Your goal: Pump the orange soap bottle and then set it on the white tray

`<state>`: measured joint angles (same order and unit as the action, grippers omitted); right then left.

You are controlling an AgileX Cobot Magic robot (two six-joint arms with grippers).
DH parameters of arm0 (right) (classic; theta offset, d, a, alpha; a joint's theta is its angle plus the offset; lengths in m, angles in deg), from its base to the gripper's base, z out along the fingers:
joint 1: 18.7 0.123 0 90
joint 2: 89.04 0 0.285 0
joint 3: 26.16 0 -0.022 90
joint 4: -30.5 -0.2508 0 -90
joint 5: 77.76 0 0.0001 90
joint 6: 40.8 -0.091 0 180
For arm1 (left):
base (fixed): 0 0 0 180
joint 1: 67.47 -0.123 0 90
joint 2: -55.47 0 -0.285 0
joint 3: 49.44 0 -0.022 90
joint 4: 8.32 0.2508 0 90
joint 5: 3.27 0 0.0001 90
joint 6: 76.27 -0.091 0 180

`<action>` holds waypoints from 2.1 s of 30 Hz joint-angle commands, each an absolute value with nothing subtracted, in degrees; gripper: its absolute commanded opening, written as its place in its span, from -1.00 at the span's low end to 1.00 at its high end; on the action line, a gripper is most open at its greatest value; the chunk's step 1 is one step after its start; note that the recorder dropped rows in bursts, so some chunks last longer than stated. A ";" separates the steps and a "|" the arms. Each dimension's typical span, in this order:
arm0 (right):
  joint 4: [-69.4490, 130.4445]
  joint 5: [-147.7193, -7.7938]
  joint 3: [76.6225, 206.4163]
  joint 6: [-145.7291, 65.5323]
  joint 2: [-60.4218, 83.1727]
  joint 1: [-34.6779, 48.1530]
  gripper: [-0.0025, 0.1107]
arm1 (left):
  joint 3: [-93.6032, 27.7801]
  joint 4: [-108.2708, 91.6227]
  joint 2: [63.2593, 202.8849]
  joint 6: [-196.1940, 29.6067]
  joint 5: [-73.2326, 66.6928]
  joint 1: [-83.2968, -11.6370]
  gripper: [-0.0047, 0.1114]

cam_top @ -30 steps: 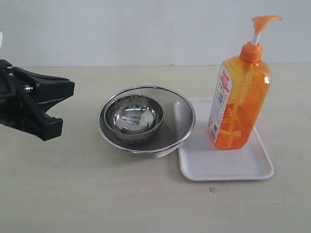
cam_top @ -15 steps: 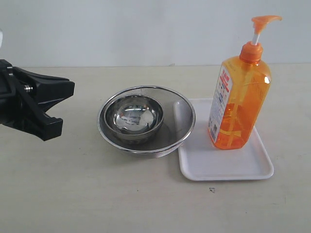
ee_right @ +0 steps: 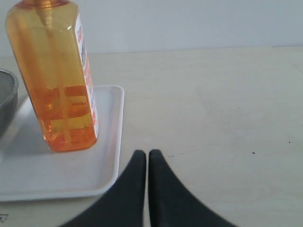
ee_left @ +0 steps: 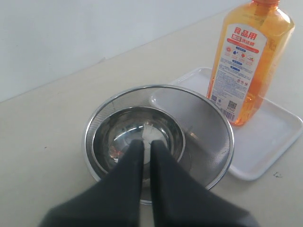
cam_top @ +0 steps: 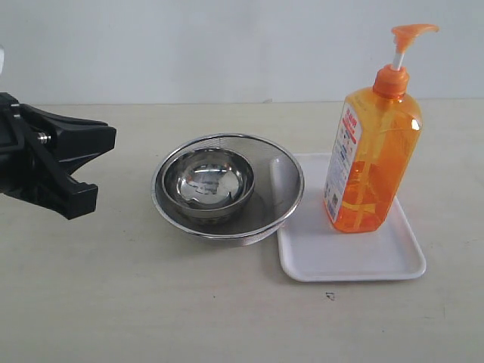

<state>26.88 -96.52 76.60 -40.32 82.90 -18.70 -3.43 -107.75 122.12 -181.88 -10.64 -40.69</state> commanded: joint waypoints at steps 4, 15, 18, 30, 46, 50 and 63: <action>27.19 -96.29 76.62 -40.40 83.17 -18.82 -0.96 | -3.17 -108.27 120.34 -185.30 -9.07 -40.58 -0.84; 27.19 -96.29 76.62 -40.40 83.17 -18.82 -0.96 | 8.48 -108.27 87.33 -185.70 -12.81 -54.56 -0.84; 27.19 -96.29 76.62 -40.40 83.17 -18.82 -0.96 | 17.02 -108.27 74.11 -180.11 -12.61 -57.63 -0.84; 27.19 -96.29 76.62 -40.40 83.17 -18.82 -0.96 | 27.78 -108.27 64.23 -174.32 -7.17 -57.70 -0.84; 27.19 -96.20 76.62 -40.80 83.17 -18.82 -0.96 | 27.78 -49.84 64.23 -100.67 -12.13 -57.70 -0.84; 27.19 -96.20 76.62 -40.80 83.17 -18.82 -0.96 | 27.78 -28.47 64.23 -99.39 -9.31 -57.70 -0.84; 27.19 -96.20 76.62 -40.80 83.17 -18.82 -0.96 | 27.78 -17.28 64.23 -79.96 -16.50 -57.70 -0.84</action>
<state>27.02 -96.54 76.60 -40.80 82.90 -18.70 27.61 -18.53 64.63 -85.76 -14.29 -57.57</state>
